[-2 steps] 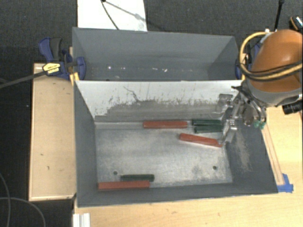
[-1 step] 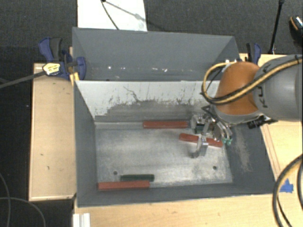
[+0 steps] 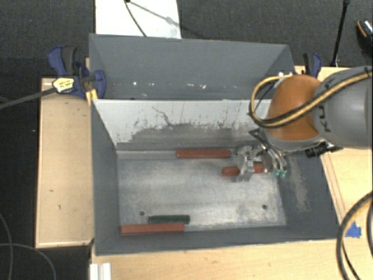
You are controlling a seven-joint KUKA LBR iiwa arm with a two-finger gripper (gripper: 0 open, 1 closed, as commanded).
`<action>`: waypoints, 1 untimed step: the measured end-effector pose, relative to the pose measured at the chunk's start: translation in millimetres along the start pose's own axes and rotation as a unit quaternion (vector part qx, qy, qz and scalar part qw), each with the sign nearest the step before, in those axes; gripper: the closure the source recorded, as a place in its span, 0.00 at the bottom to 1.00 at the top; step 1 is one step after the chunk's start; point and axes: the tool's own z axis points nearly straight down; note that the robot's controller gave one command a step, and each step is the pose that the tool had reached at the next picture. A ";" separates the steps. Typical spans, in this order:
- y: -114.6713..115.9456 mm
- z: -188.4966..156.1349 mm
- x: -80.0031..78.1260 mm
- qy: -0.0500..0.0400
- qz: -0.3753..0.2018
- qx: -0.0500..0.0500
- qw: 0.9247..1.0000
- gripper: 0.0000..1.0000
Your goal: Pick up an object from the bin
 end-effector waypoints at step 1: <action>16.7 -106.9 36.6 -0.003 -0.025 0.000 1.000 1.00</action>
Offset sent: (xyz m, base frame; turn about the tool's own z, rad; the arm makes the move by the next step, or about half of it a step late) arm -0.0378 0.0184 0.1018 -0.0572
